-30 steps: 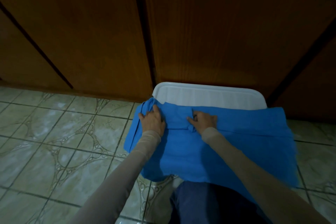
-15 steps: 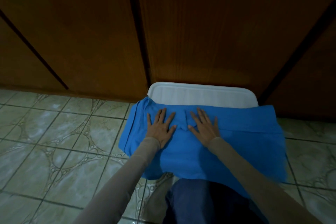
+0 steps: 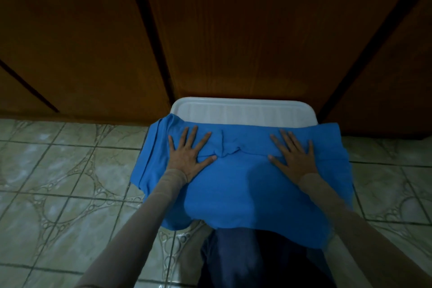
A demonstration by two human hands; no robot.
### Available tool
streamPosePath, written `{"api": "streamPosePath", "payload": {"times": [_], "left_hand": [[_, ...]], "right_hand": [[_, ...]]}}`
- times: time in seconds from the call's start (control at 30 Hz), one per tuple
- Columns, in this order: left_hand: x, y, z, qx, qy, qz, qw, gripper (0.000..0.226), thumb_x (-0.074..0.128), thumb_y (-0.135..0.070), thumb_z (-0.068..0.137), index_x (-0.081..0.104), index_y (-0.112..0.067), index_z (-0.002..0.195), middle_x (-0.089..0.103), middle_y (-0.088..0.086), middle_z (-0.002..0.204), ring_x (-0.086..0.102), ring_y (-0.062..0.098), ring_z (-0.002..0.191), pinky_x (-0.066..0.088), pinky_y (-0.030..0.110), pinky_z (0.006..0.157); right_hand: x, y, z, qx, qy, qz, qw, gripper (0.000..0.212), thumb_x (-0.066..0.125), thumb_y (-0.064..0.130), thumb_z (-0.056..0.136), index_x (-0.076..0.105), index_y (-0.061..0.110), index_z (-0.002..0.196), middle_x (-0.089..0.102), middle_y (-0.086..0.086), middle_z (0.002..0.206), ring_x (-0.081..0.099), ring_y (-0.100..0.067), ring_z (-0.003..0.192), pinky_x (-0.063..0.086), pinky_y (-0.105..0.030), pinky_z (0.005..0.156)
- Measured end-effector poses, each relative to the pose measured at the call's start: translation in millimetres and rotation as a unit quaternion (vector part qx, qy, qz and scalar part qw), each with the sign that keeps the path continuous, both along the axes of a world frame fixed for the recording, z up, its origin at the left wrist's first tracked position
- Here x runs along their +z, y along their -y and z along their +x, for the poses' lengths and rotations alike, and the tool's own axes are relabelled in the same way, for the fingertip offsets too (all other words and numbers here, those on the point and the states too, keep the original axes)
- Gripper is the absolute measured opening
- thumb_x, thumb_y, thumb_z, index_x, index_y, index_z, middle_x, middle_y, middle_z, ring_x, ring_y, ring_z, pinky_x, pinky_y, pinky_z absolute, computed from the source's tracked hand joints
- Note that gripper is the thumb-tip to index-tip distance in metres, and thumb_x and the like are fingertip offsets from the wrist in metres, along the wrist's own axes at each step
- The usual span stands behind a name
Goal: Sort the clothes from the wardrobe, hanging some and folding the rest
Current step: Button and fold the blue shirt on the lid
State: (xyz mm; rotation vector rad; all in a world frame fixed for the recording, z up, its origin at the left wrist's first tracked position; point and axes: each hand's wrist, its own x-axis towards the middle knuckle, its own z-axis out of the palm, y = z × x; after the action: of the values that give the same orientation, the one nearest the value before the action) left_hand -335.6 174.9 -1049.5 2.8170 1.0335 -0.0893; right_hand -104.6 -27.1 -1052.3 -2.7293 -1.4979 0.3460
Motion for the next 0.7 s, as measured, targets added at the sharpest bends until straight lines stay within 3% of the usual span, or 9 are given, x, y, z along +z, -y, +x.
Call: {"api": "streamPosePath", "payload": {"times": [0.57, 0.7], "left_hand": [[-10, -65, 52, -0.01, 0.022, 0.014, 1.0, 0.089, -0.015, -0.087, 0.061, -0.012, -0.05, 0.142, -0.01, -0.008, 0.158, -0.012, 0.019, 0.145, -0.012, 0.057, 0.111], [-8, -59, 51, -0.003, 0.019, 0.028, 0.999, 0.092, -0.022, -0.084, 0.059, -0.016, -0.043, 0.142, -0.018, -0.008, 0.155, -0.016, 0.018, 0.144, -0.021, 0.056, 0.106]], "right_hand": [[-1, -58, 69, 0.026, 0.018, 0.016, 0.999, 0.092, -0.032, 0.083, 0.051, -0.021, 0.048, 0.135, -0.023, 0.02, 0.148, -0.015, -0.009, 0.143, -0.009, -0.055, 0.111], [0, -57, 65, 0.016, 0.013, 0.004, 1.0, 0.096, -0.038, 0.08, 0.048, -0.024, 0.043, 0.135, -0.028, 0.017, 0.146, -0.019, -0.009, 0.142, -0.013, -0.056, 0.109]]}}
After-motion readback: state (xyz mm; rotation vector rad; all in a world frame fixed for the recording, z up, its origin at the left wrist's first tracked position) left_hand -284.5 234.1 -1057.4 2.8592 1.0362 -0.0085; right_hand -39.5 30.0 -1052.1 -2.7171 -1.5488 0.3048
